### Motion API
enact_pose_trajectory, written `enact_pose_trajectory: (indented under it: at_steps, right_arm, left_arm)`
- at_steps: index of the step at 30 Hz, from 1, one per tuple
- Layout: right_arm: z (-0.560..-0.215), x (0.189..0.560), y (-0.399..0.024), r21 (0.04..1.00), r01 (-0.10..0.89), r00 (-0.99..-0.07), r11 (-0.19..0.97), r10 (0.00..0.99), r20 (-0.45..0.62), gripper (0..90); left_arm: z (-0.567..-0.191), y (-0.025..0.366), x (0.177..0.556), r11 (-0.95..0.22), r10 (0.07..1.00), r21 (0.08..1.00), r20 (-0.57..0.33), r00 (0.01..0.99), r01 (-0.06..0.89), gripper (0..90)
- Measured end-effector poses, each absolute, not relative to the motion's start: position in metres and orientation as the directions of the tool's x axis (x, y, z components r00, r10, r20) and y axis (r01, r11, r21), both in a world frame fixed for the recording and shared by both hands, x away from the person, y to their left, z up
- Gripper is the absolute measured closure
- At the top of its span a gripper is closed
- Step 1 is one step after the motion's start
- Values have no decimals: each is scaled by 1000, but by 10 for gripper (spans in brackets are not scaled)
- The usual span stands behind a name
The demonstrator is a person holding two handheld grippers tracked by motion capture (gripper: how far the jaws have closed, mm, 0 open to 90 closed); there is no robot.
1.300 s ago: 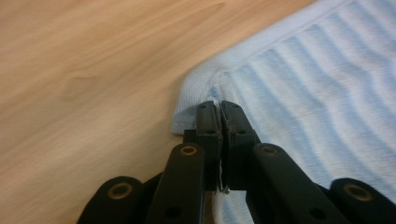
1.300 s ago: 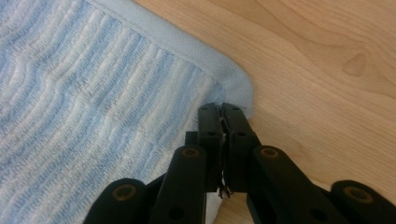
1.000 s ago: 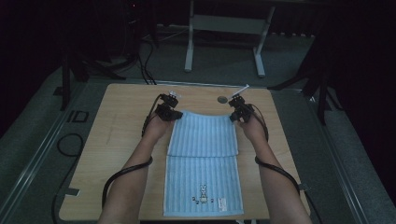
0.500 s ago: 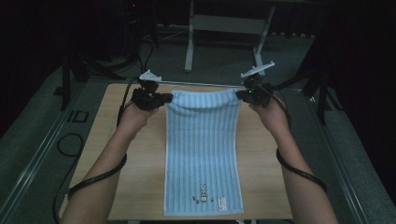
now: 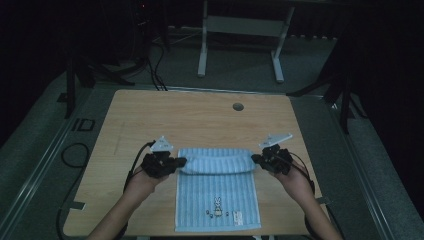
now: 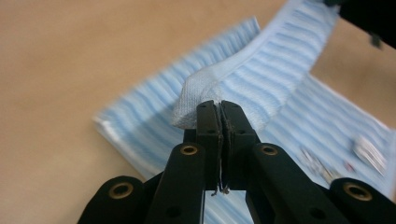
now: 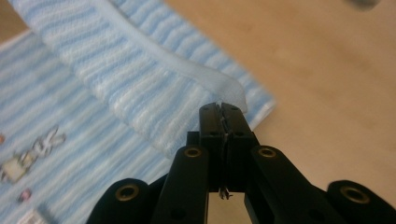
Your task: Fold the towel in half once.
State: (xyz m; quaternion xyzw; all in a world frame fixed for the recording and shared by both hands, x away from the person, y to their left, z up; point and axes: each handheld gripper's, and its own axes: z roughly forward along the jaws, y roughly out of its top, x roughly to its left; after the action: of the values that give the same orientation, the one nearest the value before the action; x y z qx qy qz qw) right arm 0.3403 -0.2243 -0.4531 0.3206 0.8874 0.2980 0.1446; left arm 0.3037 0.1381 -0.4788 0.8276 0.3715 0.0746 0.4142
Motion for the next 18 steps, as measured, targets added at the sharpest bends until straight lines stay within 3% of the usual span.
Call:
enact_pose_trajectory:
  at_steps: [5,11,15,18]
  right_arm:
    - [-484,323,-233,609,523,-758,597,652,12,888]
    - [-507,316,-234,578,542,-764,610,644,36,888]
    - [-514,322,-232,564,560,-757,607,651,51,888]
    - [-500,322,-234,586,550,-755,595,654,45,888]
  left_arm:
    - [-511,140,290,-383,671,694,-245,700,610,863]
    - [-528,133,287,-408,680,659,-242,692,632,863]
    - [-522,133,291,-386,687,684,-235,688,619,862]
    - [-505,137,285,-359,684,732,-216,697,579,862]
